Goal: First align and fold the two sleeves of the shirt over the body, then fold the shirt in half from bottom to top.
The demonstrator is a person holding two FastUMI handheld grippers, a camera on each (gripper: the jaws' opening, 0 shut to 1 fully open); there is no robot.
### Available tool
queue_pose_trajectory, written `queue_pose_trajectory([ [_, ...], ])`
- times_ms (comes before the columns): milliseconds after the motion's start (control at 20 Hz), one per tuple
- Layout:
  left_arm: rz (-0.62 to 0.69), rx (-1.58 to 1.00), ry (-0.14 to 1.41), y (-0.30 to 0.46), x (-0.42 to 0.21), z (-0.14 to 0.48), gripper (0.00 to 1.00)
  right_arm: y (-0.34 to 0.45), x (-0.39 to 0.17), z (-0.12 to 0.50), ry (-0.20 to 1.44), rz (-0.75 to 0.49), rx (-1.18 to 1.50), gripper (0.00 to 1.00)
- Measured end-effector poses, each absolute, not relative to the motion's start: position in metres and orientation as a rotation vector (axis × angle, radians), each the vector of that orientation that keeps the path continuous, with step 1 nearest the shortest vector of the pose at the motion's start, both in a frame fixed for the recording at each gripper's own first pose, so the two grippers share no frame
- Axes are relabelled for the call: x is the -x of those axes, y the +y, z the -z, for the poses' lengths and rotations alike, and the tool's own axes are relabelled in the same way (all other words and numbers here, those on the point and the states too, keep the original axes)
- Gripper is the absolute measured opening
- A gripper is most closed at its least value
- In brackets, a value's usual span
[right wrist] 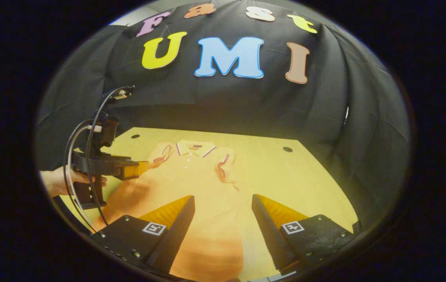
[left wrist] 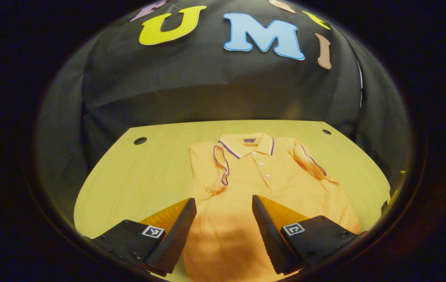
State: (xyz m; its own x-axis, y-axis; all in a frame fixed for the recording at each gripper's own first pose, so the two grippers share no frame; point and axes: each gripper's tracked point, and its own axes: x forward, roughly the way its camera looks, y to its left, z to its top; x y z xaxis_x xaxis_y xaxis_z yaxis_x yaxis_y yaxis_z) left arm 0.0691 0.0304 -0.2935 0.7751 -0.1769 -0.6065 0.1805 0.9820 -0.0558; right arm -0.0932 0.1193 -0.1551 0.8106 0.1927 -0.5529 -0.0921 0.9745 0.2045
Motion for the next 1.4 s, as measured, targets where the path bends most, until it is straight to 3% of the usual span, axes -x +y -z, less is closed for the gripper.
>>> queue_pose_trajectory([
  [950,0.144,0.061,0.675,0.071,0.134,0.298,0.94,0.104,0.175,0.234,0.787,-0.178,-0.204,0.92],
  [1400,0.172,0.038,0.711,0.078,0.201,0.322,0.95,0.12,0.214,0.262,0.887,-0.195,-0.221,0.92],
])
